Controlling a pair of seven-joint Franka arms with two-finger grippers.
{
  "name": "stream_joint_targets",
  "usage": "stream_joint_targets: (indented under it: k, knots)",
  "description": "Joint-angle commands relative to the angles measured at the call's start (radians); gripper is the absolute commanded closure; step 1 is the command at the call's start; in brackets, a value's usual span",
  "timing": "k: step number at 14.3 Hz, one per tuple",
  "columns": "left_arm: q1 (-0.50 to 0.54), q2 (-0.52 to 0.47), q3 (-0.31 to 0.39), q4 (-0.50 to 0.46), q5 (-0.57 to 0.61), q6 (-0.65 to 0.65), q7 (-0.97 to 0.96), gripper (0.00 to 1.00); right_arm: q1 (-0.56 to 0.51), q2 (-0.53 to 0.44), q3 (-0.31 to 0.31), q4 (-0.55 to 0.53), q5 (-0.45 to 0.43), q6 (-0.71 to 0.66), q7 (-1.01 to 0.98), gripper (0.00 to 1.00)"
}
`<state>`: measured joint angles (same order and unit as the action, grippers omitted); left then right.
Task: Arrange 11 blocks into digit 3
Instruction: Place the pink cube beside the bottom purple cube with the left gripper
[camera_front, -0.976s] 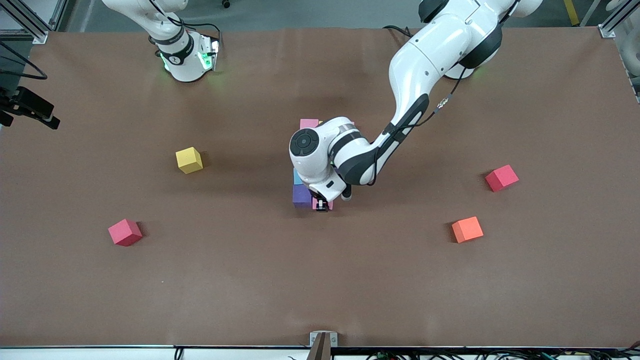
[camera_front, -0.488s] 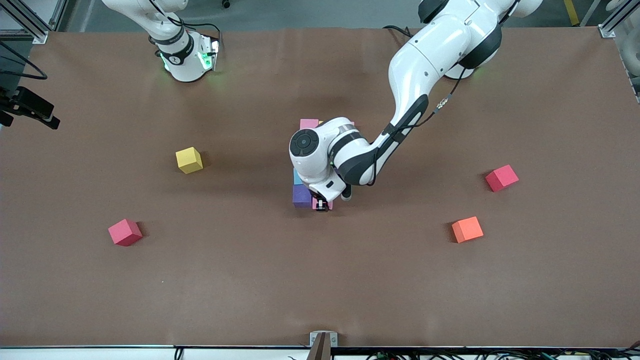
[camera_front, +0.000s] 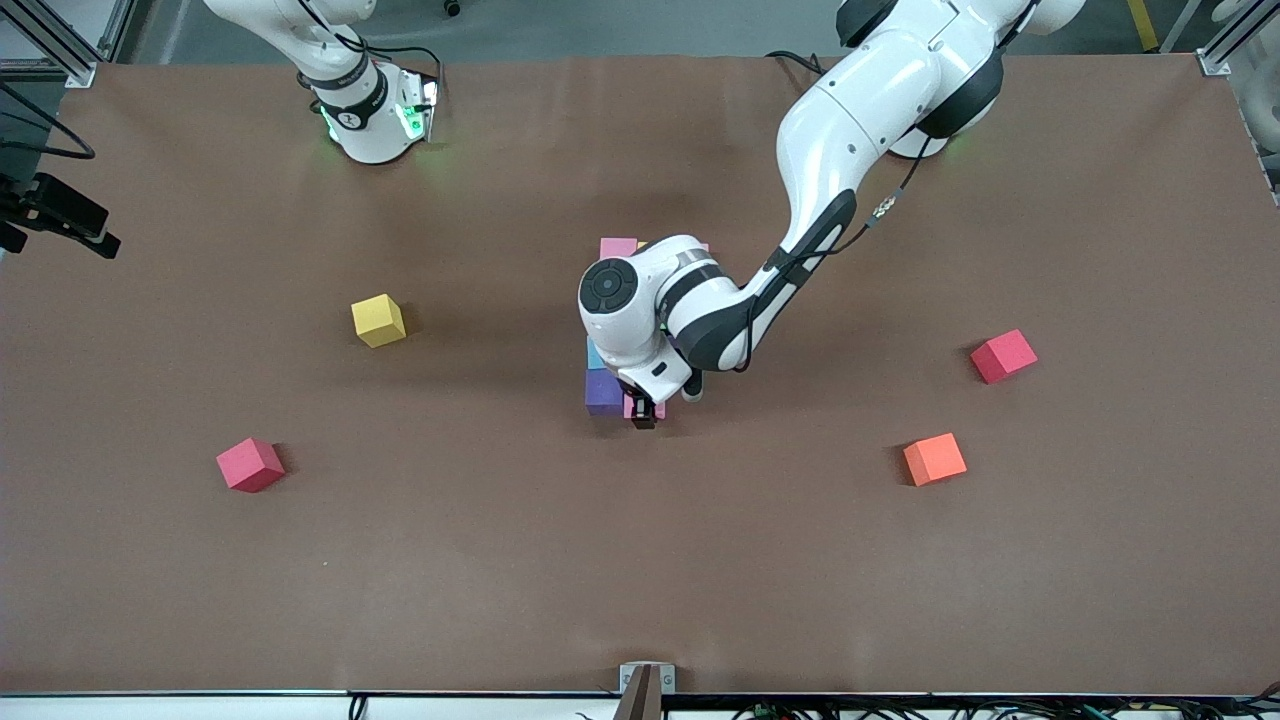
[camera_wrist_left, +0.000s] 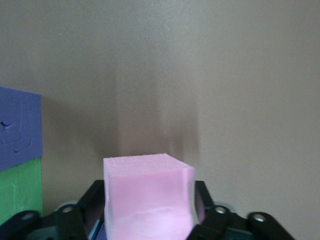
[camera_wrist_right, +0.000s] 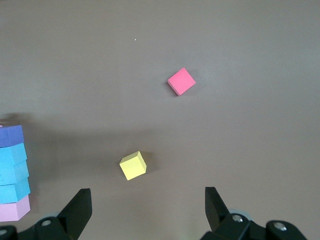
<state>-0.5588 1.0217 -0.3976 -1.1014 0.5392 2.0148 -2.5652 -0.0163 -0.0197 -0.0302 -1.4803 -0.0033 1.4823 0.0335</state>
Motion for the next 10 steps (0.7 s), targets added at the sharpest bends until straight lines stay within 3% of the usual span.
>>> stream_joint_targets:
  k: [1,8,10]
  knots:
    - [-0.013,-0.017,0.014,0.002,0.001,-0.007,0.0,0.0,-0.011,0.003,0.01,0.009,0.0,-0.004,0.002,0.0]
    - [0.002,-0.104,0.002,0.002,-0.002,-0.068,0.023,0.0,-0.011,0.003,0.01,0.009,0.0,-0.004,0.002,0.0]
    - [0.016,-0.136,0.003,-0.008,-0.001,-0.125,0.138,0.0,-0.01,0.003,0.01,0.009,0.0,-0.004,0.002,0.0]
